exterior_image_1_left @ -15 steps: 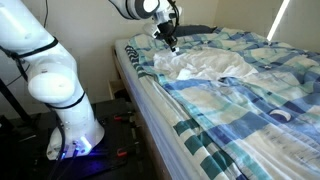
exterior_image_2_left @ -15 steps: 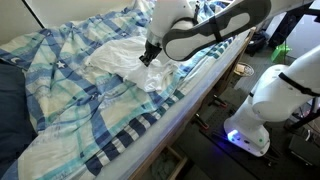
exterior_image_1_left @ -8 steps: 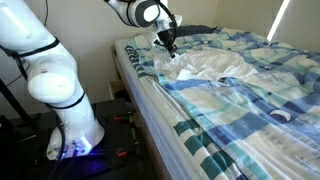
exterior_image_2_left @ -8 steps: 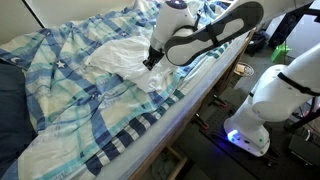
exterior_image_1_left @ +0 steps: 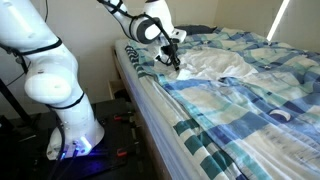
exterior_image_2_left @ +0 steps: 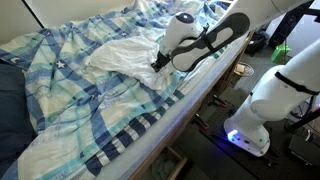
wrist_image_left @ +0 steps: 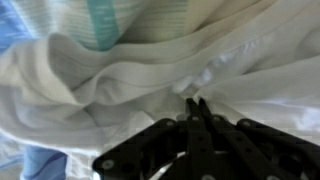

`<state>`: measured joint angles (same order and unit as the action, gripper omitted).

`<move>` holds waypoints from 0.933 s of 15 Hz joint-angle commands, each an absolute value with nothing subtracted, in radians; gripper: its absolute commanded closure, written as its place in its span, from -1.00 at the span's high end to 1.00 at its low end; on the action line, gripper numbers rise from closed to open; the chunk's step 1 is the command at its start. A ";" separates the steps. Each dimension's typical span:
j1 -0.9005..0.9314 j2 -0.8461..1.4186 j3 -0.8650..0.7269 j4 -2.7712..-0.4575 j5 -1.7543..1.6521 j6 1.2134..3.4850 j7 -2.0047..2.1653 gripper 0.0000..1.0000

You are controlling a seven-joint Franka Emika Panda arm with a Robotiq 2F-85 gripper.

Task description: Fold the sleeves on the white t-shirt

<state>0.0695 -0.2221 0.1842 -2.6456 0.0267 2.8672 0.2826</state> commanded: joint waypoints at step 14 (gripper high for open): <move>0.059 -0.416 0.255 -2.623 -0.008 2.727 0.342 1.00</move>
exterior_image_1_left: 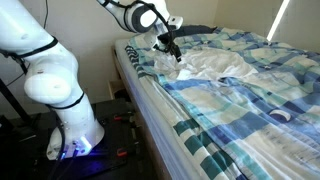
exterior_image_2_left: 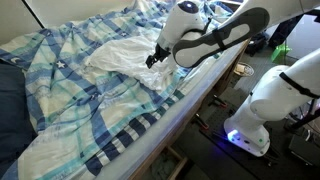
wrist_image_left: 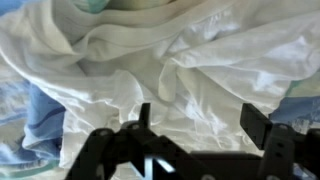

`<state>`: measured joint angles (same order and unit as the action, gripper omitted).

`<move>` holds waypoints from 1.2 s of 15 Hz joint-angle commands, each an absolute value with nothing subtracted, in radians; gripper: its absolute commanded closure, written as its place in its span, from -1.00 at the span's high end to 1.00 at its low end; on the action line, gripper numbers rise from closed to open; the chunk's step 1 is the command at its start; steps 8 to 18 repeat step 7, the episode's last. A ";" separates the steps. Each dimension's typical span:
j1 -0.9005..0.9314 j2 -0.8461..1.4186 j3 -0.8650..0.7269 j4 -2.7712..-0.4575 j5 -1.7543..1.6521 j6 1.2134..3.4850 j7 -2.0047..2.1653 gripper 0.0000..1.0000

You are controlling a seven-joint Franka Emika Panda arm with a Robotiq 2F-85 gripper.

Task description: Fold the sleeves on the white t-shirt

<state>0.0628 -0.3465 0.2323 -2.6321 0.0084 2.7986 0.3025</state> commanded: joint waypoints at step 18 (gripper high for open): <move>0.070 -0.436 0.258 -2.618 0.005 2.733 0.306 1.00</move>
